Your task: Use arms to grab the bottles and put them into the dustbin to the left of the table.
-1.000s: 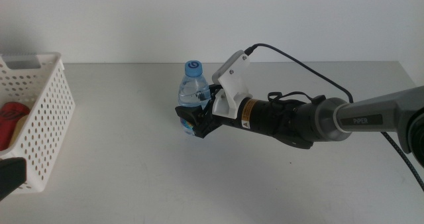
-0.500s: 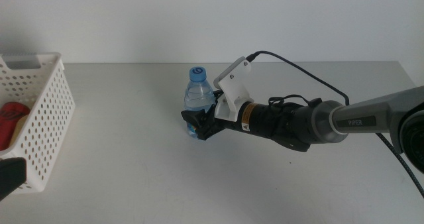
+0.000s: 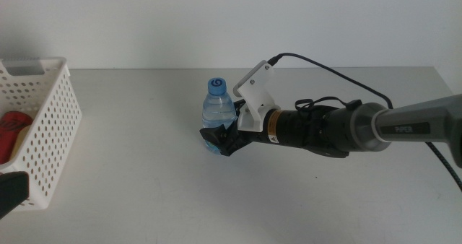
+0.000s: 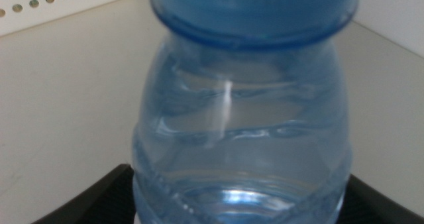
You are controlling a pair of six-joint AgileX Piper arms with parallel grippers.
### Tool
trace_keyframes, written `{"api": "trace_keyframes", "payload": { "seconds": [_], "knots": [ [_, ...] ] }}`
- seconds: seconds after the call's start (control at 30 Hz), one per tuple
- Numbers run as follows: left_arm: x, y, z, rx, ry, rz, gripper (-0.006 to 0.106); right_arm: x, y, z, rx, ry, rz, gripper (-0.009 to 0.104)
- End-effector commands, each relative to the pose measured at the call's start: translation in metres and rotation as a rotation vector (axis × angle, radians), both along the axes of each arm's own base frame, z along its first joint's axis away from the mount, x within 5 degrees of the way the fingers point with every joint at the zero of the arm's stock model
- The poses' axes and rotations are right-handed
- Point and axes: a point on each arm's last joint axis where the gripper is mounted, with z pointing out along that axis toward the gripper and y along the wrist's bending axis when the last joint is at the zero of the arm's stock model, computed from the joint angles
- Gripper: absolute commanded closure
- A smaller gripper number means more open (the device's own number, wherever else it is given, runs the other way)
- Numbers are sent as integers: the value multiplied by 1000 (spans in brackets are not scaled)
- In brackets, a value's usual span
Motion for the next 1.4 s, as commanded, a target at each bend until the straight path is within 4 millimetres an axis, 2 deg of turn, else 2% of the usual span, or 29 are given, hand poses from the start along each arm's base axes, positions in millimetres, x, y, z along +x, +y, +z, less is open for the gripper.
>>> {"api": "trace_keyframes", "payload": {
  "seconds": [0.0, 0.33, 0.43, 0.6, 0.8, 1.03, 1.13, 1.23, 1.37],
  "knots": [
    [3, -1, 12, -57, -60, 6, 7, -9, -4, 51, 52, -83, 10, 4],
    [3, -1, 12, -57, -60, 6, 7, -61, -48, 96, 70, -90, -40, 11],
    [3, -1, 12, -57, -60, 6, 7, -85, -67, 121, 115, -90, -80, 14],
    [3, -1, 12, -57, -60, 6, 7, -126, -92, 157, 96, -120, -114, 19],
    [3, -1, 12, -57, -60, 6, 7, -166, -110, 188, 128, -133, -103, 21],
    [3, -1, 12, -57, -60, 6, 7, -196, -131, 193, 273, -155, -190, 21],
    [3, -1, 12, -57, -60, 6, 7, -204, -142, 196, 308, -172, -292, 21],
    [3, -1, 12, -57, -60, 6, 7, -216, -153, 199, 248, -152, -394, 21],
    [3, -1, 12, -57, -60, 6, 7, -232, -165, 200, 112, -166, -410, 21]
  ]
}}
